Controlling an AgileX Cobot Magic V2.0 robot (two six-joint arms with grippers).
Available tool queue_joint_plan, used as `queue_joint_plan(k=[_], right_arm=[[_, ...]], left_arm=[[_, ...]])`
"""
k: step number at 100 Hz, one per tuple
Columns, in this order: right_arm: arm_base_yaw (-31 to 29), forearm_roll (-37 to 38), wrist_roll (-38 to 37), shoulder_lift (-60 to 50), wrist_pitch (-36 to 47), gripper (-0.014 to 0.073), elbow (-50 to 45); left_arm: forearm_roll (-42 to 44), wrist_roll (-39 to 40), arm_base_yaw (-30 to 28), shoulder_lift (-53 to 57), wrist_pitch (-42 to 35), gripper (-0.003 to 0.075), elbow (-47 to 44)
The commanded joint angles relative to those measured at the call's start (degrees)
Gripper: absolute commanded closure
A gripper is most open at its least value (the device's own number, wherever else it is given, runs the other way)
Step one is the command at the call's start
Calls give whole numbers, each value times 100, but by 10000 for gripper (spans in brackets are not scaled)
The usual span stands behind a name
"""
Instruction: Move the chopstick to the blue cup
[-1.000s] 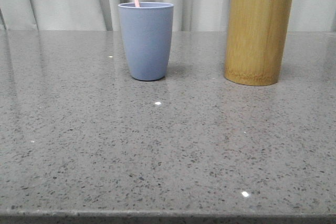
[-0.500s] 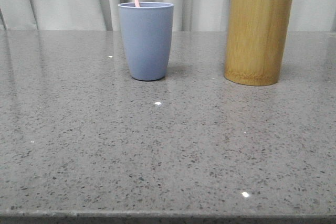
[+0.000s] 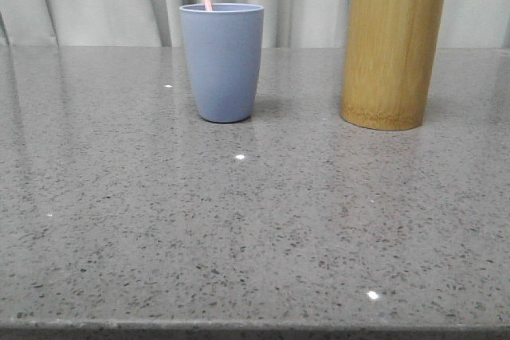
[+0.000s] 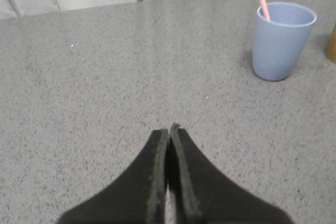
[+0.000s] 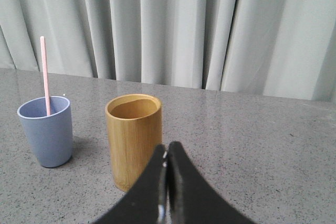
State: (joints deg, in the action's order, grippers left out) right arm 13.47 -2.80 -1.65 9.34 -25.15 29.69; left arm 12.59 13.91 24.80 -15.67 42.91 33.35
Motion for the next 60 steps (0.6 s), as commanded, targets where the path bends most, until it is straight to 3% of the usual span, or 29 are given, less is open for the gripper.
queue_joint_plan(k=[1,15,26,46,60], right_arm=[[-34,48,17,57,500,664,125],[-34,48,17,57,500,664,125],[-34,48,17,57,500,664,125],[-34,48,17,57,500,664,125],[-34,48,17,57,500,664,125]], left_arm=[[45,88,27,-26,-595,739,-23],[45,86,-1,69,-1324,739,-430],[-160,72,-366,203,-1930,739,-836],[-1358,-1391,-1403,618,-3012,739,-1641],[-1526,-1482,-1902,986,-3629,739,-2266]])
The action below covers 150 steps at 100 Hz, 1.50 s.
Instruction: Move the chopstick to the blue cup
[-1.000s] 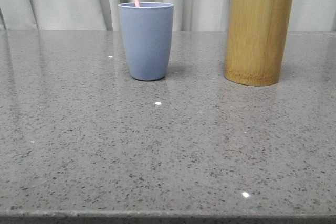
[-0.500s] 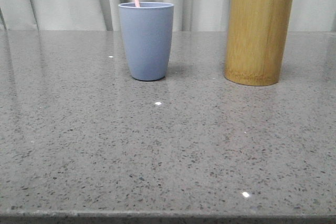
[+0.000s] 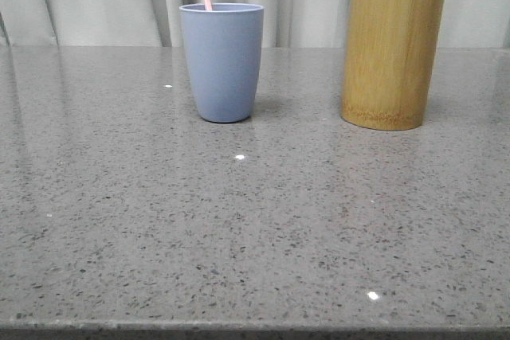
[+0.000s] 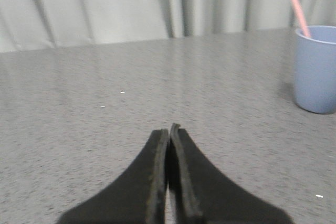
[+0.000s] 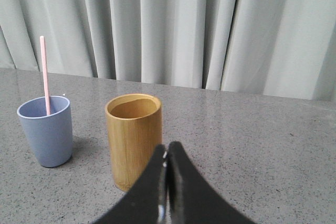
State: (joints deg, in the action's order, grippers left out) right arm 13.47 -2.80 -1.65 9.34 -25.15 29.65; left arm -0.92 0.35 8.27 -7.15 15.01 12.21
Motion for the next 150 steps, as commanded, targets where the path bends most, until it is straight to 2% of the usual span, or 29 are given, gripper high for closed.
queue_joint_plan(k=[1,21,35,49,150], right_arm=[[-34,48,17,57,500,664,129],[-34,48,17,57,500,664,129],[-34,48,17,57,495,664,129],[-34,48,17,64,497,664,129],[-34,81,23,64,504,664,129]], left_arm=[[-175,-126,-271,156,-861,739,-206],[-256,-116,-830,771,-888,739,-904],[-308,-107,-1009,946,-1016,739,-1294],[-308,-107,-1032,946,-701,739,-1280],[-308,-107,-1032,946,-717,739,-1280]])
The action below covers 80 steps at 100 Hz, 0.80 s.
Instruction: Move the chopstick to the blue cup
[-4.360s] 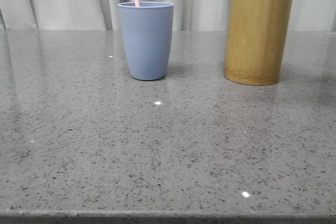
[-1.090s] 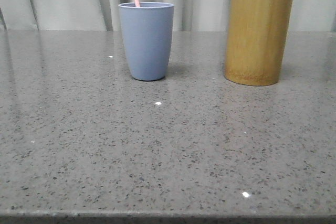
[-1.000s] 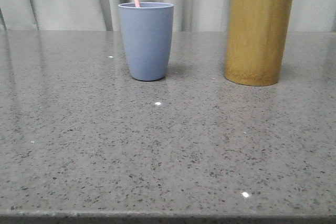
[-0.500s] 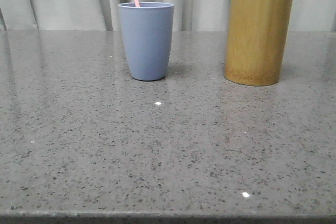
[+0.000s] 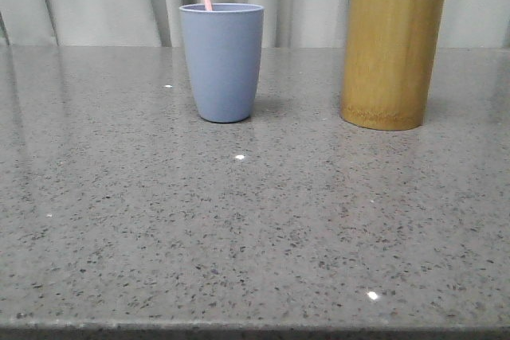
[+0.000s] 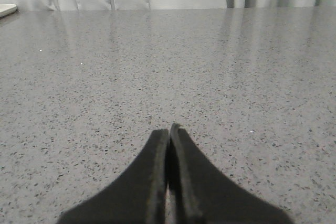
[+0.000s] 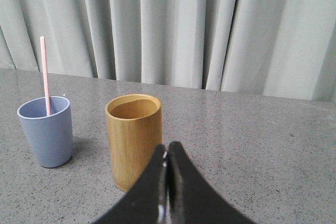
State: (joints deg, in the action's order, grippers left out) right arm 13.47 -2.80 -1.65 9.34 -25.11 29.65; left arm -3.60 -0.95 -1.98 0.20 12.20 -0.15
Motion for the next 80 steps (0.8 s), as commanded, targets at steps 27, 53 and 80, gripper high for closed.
queue_joint_plan(k=[27,53,80], right_arm=[[-193,227,23,58,1396,664,-595],[-1016,243,17,-40,3115,664,-2057],[-1655,243,17,-779,3262,664,-3145]], left_arm=[[-41,23,-7,211,-437,739,-44],[-41,23,-7,211,-437,739,-44],[-41,23,-7,211,-437,739,-44]])
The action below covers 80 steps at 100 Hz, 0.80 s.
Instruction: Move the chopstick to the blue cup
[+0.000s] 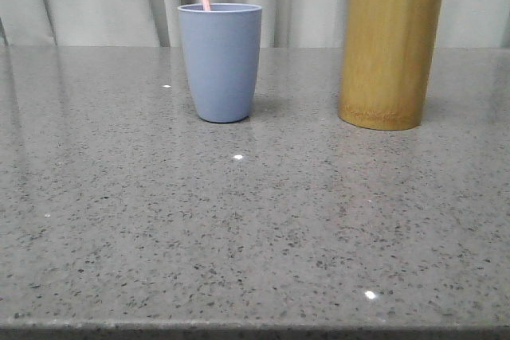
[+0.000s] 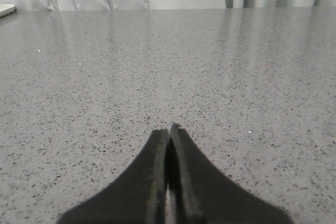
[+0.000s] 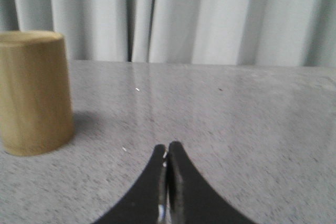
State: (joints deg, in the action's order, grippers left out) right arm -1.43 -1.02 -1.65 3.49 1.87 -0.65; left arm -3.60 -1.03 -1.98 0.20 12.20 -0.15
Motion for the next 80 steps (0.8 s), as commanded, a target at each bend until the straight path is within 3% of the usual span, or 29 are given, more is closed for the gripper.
queue_joint_plan(k=[1,21,80], right_arm=[[-174,64,17,-251,480,664,-115],[-248,102,17,-524,-289,664,-96],[-248,102,17,-524,-303,664,-96]], left_arm=[[-41,30,-7,211,-437,739,-44],[-41,30,-7,211,-437,739,-44],[-41,30,-7,201,-437,739,-44]])
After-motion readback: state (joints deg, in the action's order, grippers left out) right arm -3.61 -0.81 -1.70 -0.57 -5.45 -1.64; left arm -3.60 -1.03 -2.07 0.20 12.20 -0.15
